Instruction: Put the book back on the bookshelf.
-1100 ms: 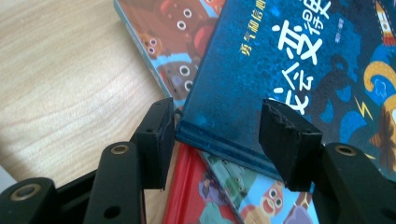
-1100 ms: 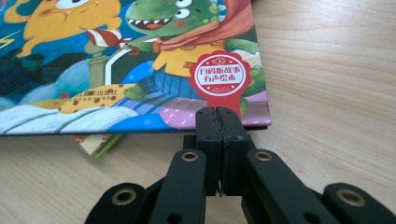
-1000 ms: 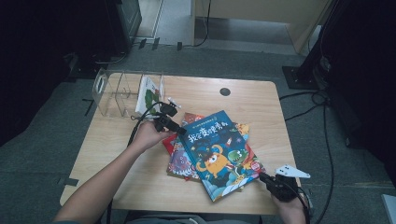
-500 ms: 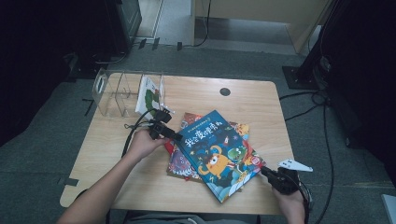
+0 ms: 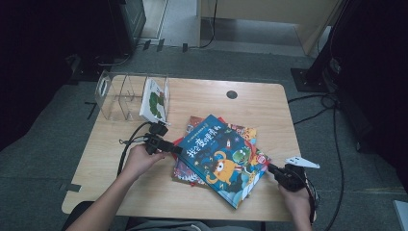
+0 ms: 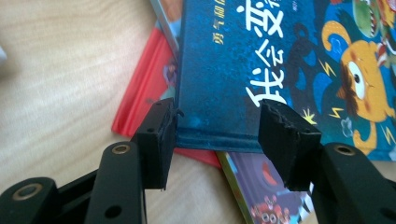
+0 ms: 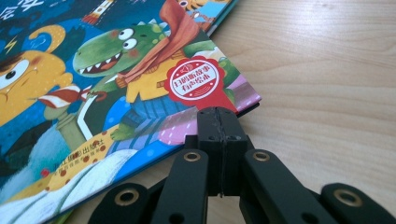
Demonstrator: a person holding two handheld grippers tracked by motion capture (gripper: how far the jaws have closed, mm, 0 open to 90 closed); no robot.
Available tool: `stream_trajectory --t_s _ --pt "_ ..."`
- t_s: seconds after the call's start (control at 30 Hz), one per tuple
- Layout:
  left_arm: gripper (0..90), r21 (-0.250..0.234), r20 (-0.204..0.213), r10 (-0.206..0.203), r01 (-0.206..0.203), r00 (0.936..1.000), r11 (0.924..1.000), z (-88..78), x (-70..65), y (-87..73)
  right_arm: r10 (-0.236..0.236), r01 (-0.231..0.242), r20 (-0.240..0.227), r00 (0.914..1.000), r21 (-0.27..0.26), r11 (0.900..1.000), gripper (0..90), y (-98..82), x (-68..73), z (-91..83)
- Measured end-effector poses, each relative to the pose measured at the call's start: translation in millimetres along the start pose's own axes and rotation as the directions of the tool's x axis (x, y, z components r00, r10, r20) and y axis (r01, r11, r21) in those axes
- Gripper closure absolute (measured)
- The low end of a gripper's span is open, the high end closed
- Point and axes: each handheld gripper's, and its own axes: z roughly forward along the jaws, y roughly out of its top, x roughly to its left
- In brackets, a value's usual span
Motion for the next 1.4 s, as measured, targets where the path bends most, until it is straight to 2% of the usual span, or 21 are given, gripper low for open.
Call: stream_trajectory --t_s 0.1,0.23,0.47,0.57,0.67,0.87,1.1,1.23,1.3,1.4 --pt "46.4 -0.011 -0.002 -0.005 0.005 1.0 0.9999 -2.6 -0.4 -6.8 0.007 -0.007 0.0 1.0 0.0 1.0 90.0 3.7 0.1 3.9" --pt "46.2 -0.02 0.008 -0.038 0.038 0.9992 0.9991 -5.7 0.2 -13.1 0.018 -0.018 -0.008 0.9998 0.002 1.0 90.0 9.5 -1.3 9.6" --pt "45.6 -0.017 -0.004 -0.039 0.039 0.9992 0.9991 -10.2 -2.2 -21.6 0.029 -0.029 -0.024 0.9993 0.002 1.0 90.0 18.1 -3.2 18.7" --pt "45.3 -0.019 -0.007 -0.037 0.037 0.9993 0.9991 -11.7 -4.0 -26.4 0.02 -0.02 -0.031 0.9993 0.004 1.0 89.8 22.4 -4.1 23.2" --pt "44.9 -0.016 -0.003 -0.036 0.036 0.9993 0.9992 -13.2 -3.9 -30.0 -0.008 0.008 -0.025 0.9997 0.014 1.0 89.7 28.7 -4.0 28.1" --pt "44.0 -0.015 0.013 -0.055 0.055 0.9984 0.9984 -14.7 -3.8 -34.9 -0.046 0.046 -0.021 0.9987 0.024 0.999 89.7 37.8 -4.0 36.1" --pt "43.5 -0.018 0.015 -0.056 0.057 0.9983 0.9982 -15.2 -7.5 -38.1 -0.039 0.039 -0.044 0.9983 0.009 0.999 89.9 44.4 -8.9 44.7" --pt "44.6 -0.03 0.022 -0.059 0.059 0.998 0.9978 -16.1 -5.9 -39.4 -0.046 0.046 -0.05 0.9977 0.006 0.999 89.9 49.1 -10.6 49.9" --pt "43.5 -0.035 0.012 -0.058 0.058 0.9982 0.9977 -16.2 -4.9 -39.1 -0.049 0.049 -0.045 0.9978 0.001 0.999 89.9 49.6 -10.3 51.0" --pt "43.0 -0.082 0.022 -0.057 0.058 0.9982 0.9949 -20.3 -0.1 -36.6 -0.047 0.045 -0.059 0.9971 -0.022 0.999 89.8 47.7 -10.8 49.5"
